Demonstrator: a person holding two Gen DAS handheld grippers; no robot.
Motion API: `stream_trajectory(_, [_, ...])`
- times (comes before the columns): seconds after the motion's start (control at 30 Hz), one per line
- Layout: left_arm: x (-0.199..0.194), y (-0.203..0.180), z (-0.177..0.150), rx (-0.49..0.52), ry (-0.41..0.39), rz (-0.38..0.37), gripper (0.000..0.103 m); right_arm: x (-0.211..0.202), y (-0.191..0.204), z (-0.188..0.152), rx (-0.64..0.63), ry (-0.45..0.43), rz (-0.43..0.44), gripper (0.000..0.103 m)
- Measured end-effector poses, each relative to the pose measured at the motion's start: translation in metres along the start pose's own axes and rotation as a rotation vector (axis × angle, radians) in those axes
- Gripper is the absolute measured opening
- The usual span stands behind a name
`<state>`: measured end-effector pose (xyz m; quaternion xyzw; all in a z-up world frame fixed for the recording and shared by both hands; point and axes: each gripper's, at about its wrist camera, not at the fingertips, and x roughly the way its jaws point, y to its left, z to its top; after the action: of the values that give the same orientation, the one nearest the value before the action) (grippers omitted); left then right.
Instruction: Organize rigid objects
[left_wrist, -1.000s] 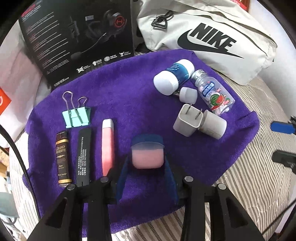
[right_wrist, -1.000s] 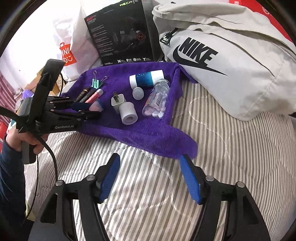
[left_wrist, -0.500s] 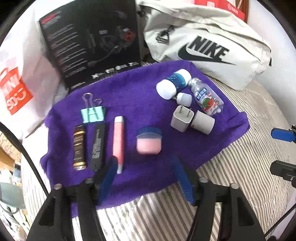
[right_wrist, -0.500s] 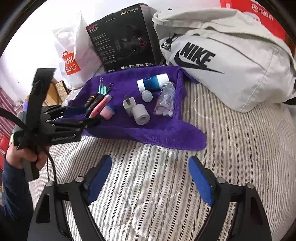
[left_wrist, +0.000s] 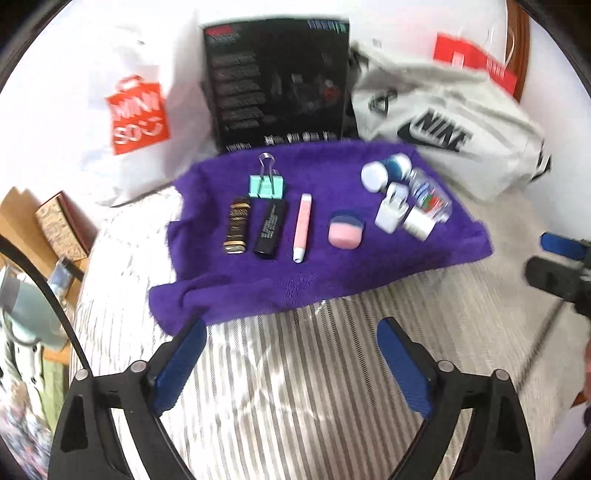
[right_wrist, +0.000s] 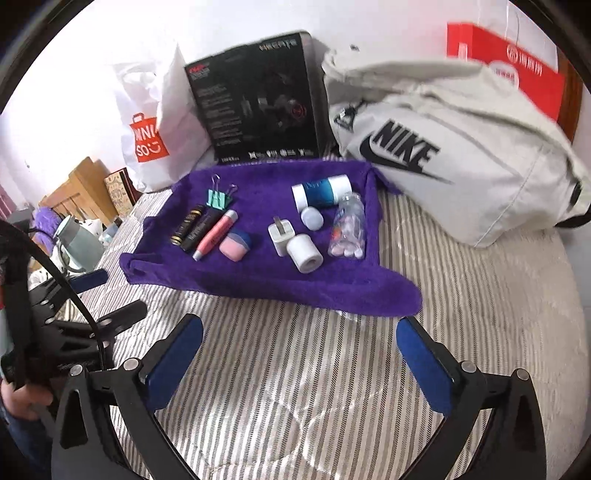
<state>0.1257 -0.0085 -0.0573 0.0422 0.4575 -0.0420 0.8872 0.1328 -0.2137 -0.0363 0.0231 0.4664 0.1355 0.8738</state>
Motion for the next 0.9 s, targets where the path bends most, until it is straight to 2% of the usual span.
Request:
stream_trajectory(0.07, [-0.014,0.004,-0.005,-0.023,-0.024,-0.011,0.101,-0.009,0.008,-0.002,-0.011,-0.015,-0.008,0.103])
stream_trajectory(0.3, [-0.043,0.012,-0.015,-0.113,-0.08,0.01,0.103,-0.037,0.023,-0.015,-0.04,-0.049,-0.047,0.103])
stream_trajectory(0.5, [-0.044,0.019,-0.022,-0.177,-0.075,0.033,0.103,-0.047,0.017,-0.022,0.006,-0.047,-0.102,0.103])
stream_trajectory(0.67, [-0.04,0.019,-0.026,-0.176,-0.067,0.045,0.103,-0.053,0.012,-0.026,0.004,-0.054,-0.173,0.103])
stream_trajectory(0.9, [-0.035,0.007,-0.025,-0.131,-0.054,0.07,0.103,-0.057,0.006,-0.028,0.017,-0.056,-0.181,0.103])
